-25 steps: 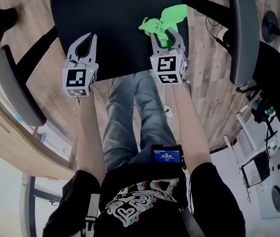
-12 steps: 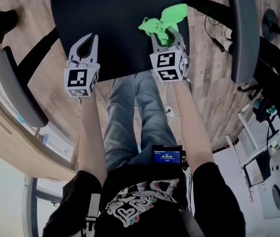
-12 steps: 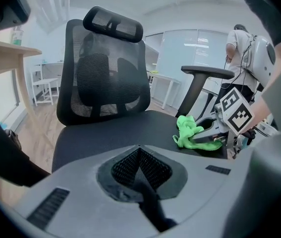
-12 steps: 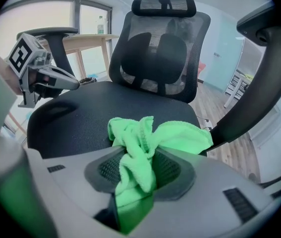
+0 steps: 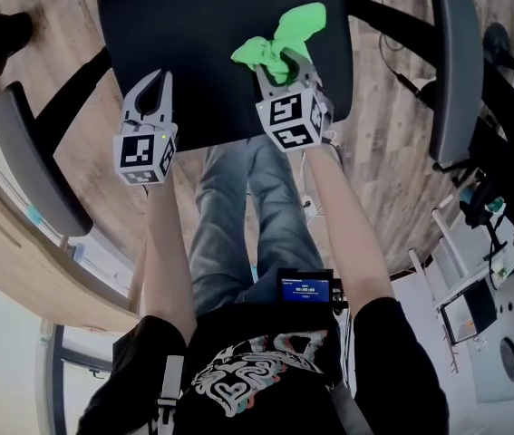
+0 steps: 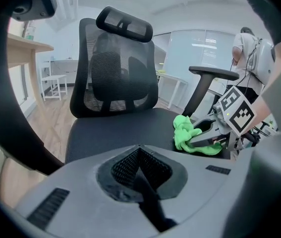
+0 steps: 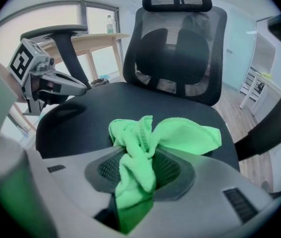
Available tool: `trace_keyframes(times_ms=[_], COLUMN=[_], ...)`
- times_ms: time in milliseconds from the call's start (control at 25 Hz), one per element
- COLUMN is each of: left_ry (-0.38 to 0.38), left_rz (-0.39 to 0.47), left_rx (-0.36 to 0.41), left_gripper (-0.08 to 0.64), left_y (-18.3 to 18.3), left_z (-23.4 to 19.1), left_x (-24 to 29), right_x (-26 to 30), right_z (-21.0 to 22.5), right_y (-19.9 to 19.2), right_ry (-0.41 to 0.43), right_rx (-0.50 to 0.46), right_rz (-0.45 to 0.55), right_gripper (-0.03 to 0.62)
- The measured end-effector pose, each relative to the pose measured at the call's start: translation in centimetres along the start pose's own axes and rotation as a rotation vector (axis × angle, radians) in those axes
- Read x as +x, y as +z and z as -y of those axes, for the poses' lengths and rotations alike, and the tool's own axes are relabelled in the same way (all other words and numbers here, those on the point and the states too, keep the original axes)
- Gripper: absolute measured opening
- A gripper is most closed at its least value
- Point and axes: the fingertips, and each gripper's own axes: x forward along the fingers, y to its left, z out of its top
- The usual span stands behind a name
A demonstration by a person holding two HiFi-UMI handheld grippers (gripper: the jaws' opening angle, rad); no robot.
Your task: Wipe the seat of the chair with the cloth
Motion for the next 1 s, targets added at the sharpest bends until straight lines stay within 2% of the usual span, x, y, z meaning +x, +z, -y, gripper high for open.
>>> trace_keyframes(times_ms=[320, 560, 720, 920, 1000], left_ry=[0.015, 0.032, 0.043, 0.062, 0.069], left_rz=[0.030, 0.033, 0.044, 0.056, 0.057], left_rx=[-0.014, -0.020, -0.019, -0.031, -0.035], left_gripper=[0.002, 0.000, 0.001, 0.002, 0.002], left_y=[0.9, 0.5, 0.5, 0.4, 0.4], left_z=[-1.5, -1.7, -1.9, -2.8, -3.1], left_x=[-0.3, -0.3, -0.5, -1.0, -1.2], right_x=[2.7, 3.3, 3.2, 2.9, 2.5], right_z=[-6.6, -12.4, -15.5, -18.2, -19.6], right_y=[3.0, 4.5, 5.2, 5.6, 5.7], right_ry=[0.141, 0.285, 0.387, 0.457, 0.511], right_rx=[-0.027, -0.128, -0.151, -0.196, -0.212], right_rz=[0.005, 0.000, 0.000, 0.019, 0.030], right_gripper=[0.147, 0.147, 0.147, 0.147, 0.147])
